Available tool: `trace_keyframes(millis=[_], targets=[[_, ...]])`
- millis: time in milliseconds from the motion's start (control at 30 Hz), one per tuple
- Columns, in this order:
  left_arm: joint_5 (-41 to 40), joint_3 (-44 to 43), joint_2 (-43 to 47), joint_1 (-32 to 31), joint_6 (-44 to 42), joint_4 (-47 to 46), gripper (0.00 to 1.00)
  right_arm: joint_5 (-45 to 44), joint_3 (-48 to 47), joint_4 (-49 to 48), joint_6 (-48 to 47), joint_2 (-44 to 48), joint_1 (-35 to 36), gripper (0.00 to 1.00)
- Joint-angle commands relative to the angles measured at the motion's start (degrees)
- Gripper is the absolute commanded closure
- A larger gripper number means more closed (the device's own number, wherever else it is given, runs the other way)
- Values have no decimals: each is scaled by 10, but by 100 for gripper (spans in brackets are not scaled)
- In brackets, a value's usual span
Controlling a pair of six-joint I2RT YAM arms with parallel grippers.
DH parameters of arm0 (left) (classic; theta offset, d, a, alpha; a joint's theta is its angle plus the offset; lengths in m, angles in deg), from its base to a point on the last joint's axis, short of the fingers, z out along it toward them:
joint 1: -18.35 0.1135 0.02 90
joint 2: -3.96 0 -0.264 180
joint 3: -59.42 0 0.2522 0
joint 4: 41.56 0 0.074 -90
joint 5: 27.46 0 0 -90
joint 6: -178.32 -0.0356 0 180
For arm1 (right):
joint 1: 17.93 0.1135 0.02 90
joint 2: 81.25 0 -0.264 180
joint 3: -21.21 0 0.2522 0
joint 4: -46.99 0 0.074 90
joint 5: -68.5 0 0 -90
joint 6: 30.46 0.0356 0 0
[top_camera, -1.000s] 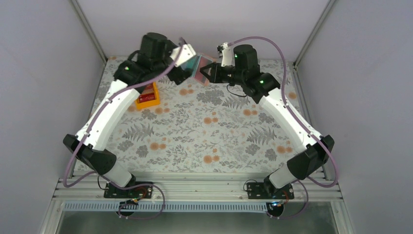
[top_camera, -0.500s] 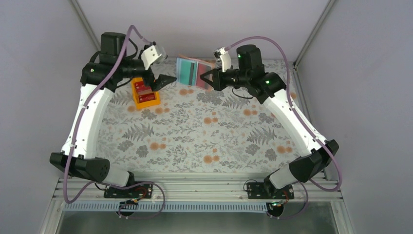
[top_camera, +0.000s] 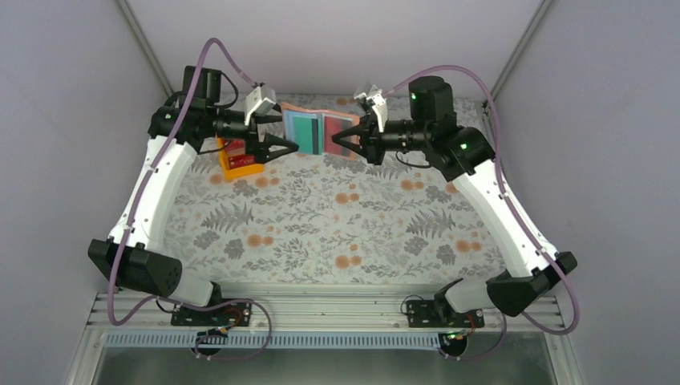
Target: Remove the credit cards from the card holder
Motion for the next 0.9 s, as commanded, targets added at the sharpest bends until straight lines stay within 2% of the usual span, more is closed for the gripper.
trace_keyframes(millis=[0,33,167,333,433,467,500,533,667,733,867], targets=[[76,11,-1,-3,-9,-4,0,39,10,-25,-28,15,-4,96],[75,12,1,-5,-17,-2,0,38,12,-27,-28,16,-4,96],[104,8,8,-6,-58,25,14,40,22,-36,-28,18,-4,96],[138,7,14,-24,-85,40,38,41,23,-46,-15,10,-4,96],[131,4,11,-37,-88,44,60,52,21,-50,-12,8,-4,96],[136,2,11,-37,-92,49,70,54,22,-51,-13,9,-4,96],[139,0,13,-37,-96,52,87,53,24,-55,-13,12,-4,96],[141,-1,16,-37,-98,55,96,50,27,-60,-11,16,-4,96],[150,9,30,-36,-100,60,97,11,36,-65,-1,30,-5,88],[143,17,35,-35,-98,59,98,-38,41,-66,10,38,-9,71],[98,31,42,-32,-44,20,98,-104,31,-57,23,54,-27,51]])
